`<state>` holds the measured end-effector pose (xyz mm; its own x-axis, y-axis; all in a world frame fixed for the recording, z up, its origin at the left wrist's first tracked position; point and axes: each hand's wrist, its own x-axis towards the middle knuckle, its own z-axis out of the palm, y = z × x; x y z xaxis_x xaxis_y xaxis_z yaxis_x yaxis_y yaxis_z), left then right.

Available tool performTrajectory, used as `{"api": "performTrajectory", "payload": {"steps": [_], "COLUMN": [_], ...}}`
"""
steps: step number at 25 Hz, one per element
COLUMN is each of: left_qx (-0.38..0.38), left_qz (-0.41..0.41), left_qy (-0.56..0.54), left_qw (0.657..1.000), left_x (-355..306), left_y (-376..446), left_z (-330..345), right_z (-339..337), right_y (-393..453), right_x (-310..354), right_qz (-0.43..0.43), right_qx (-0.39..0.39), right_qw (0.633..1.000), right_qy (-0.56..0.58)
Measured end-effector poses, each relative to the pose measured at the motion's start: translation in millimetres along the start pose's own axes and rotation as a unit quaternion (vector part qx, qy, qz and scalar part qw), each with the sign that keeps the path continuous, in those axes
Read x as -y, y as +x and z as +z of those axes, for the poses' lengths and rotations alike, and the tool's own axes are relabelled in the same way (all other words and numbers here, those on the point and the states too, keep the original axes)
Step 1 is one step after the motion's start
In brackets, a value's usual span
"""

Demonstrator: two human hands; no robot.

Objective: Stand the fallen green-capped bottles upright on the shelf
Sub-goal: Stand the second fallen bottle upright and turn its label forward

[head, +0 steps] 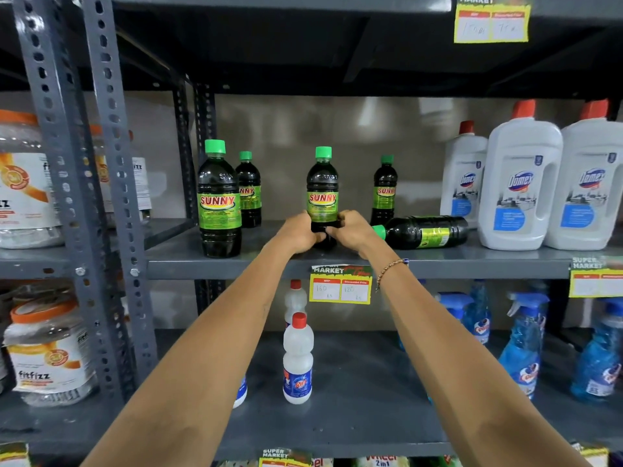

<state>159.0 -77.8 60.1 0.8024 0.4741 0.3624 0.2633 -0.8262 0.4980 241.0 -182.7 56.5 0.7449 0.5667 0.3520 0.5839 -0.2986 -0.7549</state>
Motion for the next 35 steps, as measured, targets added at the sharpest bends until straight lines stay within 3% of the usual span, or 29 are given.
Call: {"api": "performTrajectory", "payload": {"steps": [4, 15, 29, 32, 35], "left_qx": [-0.057, -0.082, -0.091, -0.178, -0.270], "left_qz": [0.014, 0.042, 0.043, 0.026, 0.099], "left_qy": [-0.035, -0.086, -0.060, -0.093, -0.081], "left_qw": [0.998, 0.992, 0.993, 0.979, 0.954], "left_x": [3, -2, -7, -9, -22], "left_y": [-3, -45, -76, -88, -107], "left_z": [4, -7, -9, -3, 7], "right_z": [0, -15, -24, -29, -45], "right_y": [-1, -42, -75, -76, -75], "right_x": [-5, 9, 17, 11, 3], "right_qz": [0.002, 0.009, 0.010, 0.023, 0.005], "right_qx": [-0.016, 0.000, 0.026, 0.027, -0.065], "right_qw": [1.000, 0.999, 0.997, 0.996, 0.997], "right_qy": [0.009, 0.050, 0.075, 0.079, 0.046]}}
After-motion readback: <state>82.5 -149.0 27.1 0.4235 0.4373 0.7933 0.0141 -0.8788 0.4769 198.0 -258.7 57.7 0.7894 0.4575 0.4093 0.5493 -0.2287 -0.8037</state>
